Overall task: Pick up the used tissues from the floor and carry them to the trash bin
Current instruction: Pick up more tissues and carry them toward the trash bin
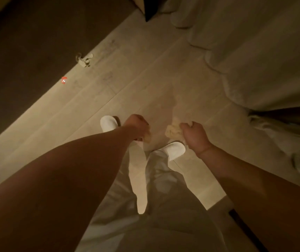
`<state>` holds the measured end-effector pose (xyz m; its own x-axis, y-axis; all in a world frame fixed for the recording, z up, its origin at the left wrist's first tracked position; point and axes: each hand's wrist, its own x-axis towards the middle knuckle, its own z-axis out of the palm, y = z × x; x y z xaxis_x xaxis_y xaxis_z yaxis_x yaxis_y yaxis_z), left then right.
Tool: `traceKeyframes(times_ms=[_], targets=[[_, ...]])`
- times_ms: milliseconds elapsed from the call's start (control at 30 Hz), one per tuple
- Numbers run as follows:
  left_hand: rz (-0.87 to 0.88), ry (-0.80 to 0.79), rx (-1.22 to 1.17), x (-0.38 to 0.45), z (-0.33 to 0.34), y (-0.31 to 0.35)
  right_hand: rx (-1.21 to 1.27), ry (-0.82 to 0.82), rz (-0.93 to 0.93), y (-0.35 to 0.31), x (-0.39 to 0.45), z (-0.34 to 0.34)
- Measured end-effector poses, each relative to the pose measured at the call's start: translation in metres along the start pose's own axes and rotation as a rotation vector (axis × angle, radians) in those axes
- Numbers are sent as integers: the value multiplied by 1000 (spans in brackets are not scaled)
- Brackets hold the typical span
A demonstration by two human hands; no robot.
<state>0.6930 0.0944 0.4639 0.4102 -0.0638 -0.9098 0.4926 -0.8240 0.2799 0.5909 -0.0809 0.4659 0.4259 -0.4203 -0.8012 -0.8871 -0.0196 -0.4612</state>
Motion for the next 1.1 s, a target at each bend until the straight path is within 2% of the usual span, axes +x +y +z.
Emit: traceKeyframes(times_ms=[133, 233, 433, 533, 667, 733, 833, 900, 1000, 1100], targets=[[-4, 70, -2, 7, -43, -36, -137, -91, -35, -18, -12, 44], [-14, 136, -19, 18, -77, -60, -91, -124, 0, -39, -15, 78], [14, 154, -30, 52, -173, -112, -99, -175, -13, -114, -26, 179], [38, 134, -121, 75, -232, -137, -251, -101, -110, -151, -19, 241], [-20, 141, -271, 97, -309, -182, -268, -77, -169, -204, -17, 328], [-67, 146, -298, 108, -344, -203, -283, -91, -183, -228, -3, 366], [-86, 224, -303, 133, -385, -226, -201, -47, -136, -267, 18, 405], [-99, 292, -293, 156, -406, -238, -231, -35, -142, -283, 37, 425], [-137, 339, -278, 193, -426, -252, -293, -76, -195, -292, 74, 447], [-194, 319, -321, 234, -435, -254, -323, -52, -157, -294, 112, 469]])
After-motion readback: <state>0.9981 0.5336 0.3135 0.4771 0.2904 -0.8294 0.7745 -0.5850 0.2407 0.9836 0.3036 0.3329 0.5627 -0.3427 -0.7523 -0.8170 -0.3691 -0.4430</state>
